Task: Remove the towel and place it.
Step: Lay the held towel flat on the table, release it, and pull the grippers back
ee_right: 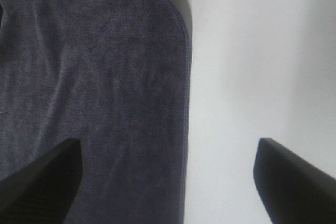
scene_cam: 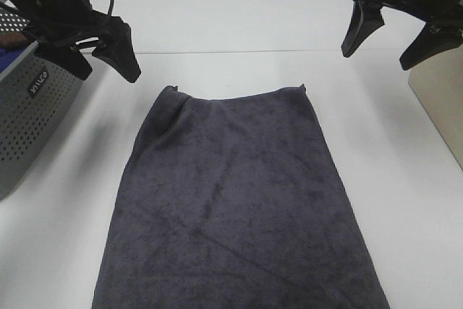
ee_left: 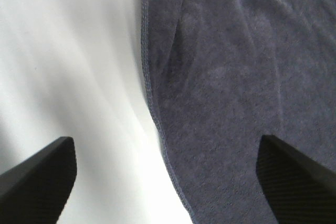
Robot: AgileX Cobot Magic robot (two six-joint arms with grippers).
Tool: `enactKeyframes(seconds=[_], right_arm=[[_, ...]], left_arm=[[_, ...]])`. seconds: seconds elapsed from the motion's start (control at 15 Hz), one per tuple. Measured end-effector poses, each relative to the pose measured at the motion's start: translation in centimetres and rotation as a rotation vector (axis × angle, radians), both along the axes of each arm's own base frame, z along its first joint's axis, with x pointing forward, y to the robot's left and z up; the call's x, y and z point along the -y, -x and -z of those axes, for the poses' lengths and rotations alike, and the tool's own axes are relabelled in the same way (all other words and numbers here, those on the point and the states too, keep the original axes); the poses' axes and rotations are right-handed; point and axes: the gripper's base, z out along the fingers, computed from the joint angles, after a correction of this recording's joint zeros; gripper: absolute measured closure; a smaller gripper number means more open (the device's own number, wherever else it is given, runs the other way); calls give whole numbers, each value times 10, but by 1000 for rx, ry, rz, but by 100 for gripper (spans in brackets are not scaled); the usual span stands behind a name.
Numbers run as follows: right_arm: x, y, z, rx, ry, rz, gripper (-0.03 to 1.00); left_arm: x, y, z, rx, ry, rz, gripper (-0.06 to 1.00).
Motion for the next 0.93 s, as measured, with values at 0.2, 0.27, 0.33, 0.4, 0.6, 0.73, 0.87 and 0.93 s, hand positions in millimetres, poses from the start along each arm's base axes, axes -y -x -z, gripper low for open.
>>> enactKeyframes(seconds=[0.2,0.27,0.33,0.4,0.6,0.73,0.87,0.93], right_arm=[[-2,-32,30,-65,23,-54,12],[-3,-58,49,-89,40,-100,12],[-5,-71,56,-91,40,-112,12],[-6,-82,62,-87,40,-125,12],[-9,-113,77,-37,37,-133,12],[-10,-119,82,-26,24,-132,12],[-14,-122,97,-53,-13,-140,12],[-15,-123,107,-70,-22,-149,12]], left_arm=[[-5,-34,13,-26,59,-28,7],[-11,-56,26,-48,134,-64,7],[-11,-65,32,-55,169,-75,7],[-10,-73,40,-65,200,-80,7],[-3,-88,56,-95,265,-77,7],[-1,-96,66,-106,285,-99,7],[-1,-99,81,-136,290,-119,7],[0,-99,89,-152,288,-123,7]])
